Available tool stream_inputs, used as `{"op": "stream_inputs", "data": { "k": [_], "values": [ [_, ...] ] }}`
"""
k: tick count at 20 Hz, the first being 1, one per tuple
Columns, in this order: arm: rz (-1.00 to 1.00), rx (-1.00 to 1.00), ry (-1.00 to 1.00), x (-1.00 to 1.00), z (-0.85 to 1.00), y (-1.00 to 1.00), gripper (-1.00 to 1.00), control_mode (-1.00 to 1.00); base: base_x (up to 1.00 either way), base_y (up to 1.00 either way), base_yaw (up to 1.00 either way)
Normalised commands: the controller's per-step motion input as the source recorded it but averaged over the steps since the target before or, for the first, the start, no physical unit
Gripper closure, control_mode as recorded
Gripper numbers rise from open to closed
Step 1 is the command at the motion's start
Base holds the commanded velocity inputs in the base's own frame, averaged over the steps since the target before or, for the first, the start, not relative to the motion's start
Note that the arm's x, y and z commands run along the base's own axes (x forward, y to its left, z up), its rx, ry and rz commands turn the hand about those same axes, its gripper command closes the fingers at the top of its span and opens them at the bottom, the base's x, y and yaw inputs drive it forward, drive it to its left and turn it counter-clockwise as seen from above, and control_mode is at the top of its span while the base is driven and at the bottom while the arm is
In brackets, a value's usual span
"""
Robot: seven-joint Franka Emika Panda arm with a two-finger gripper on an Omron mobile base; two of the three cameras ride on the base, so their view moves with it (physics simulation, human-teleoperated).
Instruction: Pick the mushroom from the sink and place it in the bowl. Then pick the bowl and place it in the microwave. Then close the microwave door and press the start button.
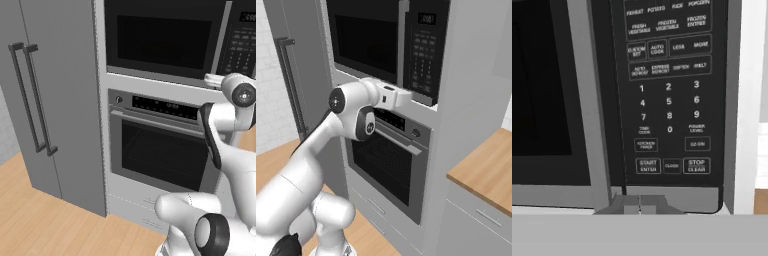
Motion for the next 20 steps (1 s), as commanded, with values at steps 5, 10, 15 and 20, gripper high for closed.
{"op": "stream_inputs", "data": {
  "k": [5,10,15,20],
  "values": [
    [0.03,0.0,0.0,0.23,0.0,-0.21,1.0,-1.0,0.0,0.0,0.0],
    [0.05,0.01,0.0,0.16,0.0,-0.18,1.0,-1.0,0.0,0.0,0.0],
    [0.04,0.01,0.0,0.2,0.0,-0.15,1.0,-1.0,0.0,0.0,0.0],
    [0.04,0.03,0.0,0.19,-0.01,-0.13,1.0,-1.0,0.0,0.0,0.0]
  ]
}}
